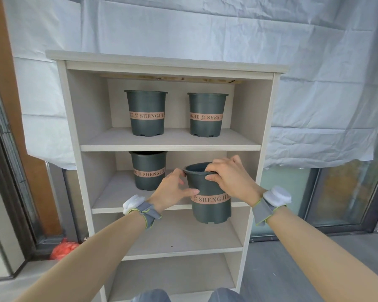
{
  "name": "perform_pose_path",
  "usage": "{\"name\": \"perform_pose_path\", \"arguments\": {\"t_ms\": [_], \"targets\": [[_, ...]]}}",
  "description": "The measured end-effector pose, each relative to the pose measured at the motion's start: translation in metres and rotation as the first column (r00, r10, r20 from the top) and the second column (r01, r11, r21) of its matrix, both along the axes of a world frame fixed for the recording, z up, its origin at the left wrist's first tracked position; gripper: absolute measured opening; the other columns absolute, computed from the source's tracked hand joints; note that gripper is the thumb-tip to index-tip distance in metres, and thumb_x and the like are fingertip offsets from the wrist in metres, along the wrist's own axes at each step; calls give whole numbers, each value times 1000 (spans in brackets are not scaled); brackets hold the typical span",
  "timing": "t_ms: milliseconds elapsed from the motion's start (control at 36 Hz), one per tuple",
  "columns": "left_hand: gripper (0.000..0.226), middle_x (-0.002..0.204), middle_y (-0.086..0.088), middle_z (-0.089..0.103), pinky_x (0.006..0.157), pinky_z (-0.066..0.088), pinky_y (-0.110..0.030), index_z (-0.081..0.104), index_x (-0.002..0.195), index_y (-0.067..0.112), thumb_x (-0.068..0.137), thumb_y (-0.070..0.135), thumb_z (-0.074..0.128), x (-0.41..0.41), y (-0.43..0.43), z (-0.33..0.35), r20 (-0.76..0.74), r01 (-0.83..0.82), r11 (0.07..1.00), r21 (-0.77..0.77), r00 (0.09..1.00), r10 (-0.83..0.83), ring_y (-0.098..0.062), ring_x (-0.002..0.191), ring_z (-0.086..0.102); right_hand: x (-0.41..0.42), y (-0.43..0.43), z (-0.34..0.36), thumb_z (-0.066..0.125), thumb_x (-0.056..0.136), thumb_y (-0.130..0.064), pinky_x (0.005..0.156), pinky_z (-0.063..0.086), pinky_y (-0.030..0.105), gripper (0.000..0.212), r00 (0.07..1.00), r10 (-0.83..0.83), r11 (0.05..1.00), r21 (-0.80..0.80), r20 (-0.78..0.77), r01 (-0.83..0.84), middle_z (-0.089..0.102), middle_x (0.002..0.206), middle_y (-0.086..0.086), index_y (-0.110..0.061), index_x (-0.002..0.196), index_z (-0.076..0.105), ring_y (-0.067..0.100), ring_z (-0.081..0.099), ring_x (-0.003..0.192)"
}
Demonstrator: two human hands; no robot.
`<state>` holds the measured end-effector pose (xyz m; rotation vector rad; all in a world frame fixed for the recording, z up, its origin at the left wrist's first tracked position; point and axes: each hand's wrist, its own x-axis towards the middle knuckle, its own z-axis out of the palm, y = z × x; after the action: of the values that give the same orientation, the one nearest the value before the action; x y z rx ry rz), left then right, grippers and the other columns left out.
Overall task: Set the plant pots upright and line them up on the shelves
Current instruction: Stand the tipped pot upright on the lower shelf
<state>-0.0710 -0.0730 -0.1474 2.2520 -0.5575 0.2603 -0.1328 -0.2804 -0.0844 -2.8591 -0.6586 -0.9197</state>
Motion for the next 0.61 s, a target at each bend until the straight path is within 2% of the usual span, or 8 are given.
{"name": "perform_pose_path", "arguments": {"t_ms": [250,361,472,611], "targets": [[60,109,-5,65,88,51,-36,49,117,21,77,54,78,6,1,-3,-56,24,996,-82,998,-29,-21,99,64,5,1,-2,55,99,-29,82,26,36,16,1000,10,999,43,25,-11,65,95,-6,-22,102,70,19,52,96],[57,105,-1,67,82,51,-31,50,114,21,76,53,79,7,2,0,-50,30,989,-146,998,-37,-18,95,65,5,2,0,57,98,-26,81,25,35,14,998,24,997,69,65,-29,65,95,-6,-21,100,70,18,52,95],[56,101,3,65,83,52,-33,51,114,20,77,49,81,8,-2,-1,-48,17,978,-206,998,-27,-17,91,64,7,-1,-7,59,97,-26,78,18,31,14,996,28,995,90,89,-36,65,95,-5,-21,100,71,20,50,94],[57,108,-3,63,85,50,-34,51,118,16,78,44,81,6,-4,-3,-46,-8,979,-205,999,-1,-20,96,62,11,-2,-19,62,96,-24,77,19,32,12,995,37,988,149,92,-50,62,98,-2,-20,101,73,21,49,96]]}}
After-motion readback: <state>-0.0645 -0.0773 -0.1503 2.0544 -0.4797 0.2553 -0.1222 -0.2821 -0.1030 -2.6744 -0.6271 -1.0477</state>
